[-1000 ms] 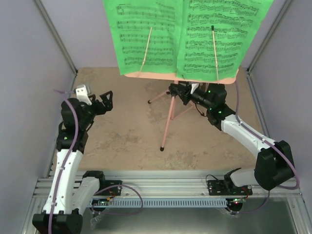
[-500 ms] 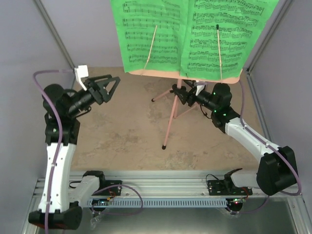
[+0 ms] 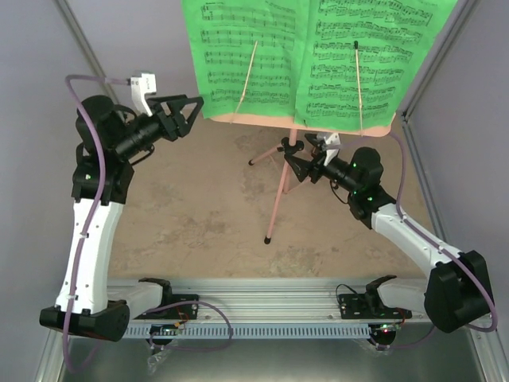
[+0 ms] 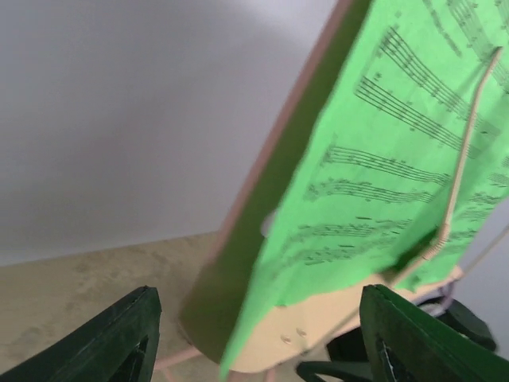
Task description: Pack up the instrument practice props
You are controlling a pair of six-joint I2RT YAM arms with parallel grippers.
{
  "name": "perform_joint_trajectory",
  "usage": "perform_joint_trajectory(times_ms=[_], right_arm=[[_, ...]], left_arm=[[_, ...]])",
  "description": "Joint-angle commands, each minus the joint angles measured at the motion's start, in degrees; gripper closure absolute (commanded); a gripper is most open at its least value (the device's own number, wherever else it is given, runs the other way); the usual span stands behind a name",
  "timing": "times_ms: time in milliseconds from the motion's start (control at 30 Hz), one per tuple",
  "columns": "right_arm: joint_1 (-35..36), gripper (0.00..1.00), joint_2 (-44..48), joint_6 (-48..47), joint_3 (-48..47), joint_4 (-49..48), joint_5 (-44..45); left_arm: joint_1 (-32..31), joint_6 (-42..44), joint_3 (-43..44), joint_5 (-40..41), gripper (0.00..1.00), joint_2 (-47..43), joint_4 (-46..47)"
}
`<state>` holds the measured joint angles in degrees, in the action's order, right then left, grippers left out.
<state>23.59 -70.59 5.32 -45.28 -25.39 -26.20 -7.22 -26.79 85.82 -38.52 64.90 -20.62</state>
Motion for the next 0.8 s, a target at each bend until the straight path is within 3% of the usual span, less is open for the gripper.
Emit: perform_joint_trajectory(times_ms=[0,100,200,500,767], right_arm=[[-0.21,0.07,1.89,1.45,2.8,-2.19,-0.82],[-0.21,0.06,2.76,1.45,3.97,-2.27,-0.03],[-0.22,0.06,3.44,1.82,4.24,-1.02,-0.36],[-0.16,0.05,7.96,4.18,11.11,-1.8,1.54],[-0.17,0.05,9.45,5.4,13.68,-2.97,1.62]], left_arm=[[-0.13,5.23,3.02,5.3,0.31,1.59,-5.97],[-0.93,4.7,2.27,4.12,0.39,1.99,-3.85],[-4.33,7.84,5.46,6.04,0.47,4.28,-7.48],[-8.6,9.75,6.39,11.23,0.55,5.45,-8.07],[-8.86,6.65,5.16,9.85,0.63,3.66,-4.26]])
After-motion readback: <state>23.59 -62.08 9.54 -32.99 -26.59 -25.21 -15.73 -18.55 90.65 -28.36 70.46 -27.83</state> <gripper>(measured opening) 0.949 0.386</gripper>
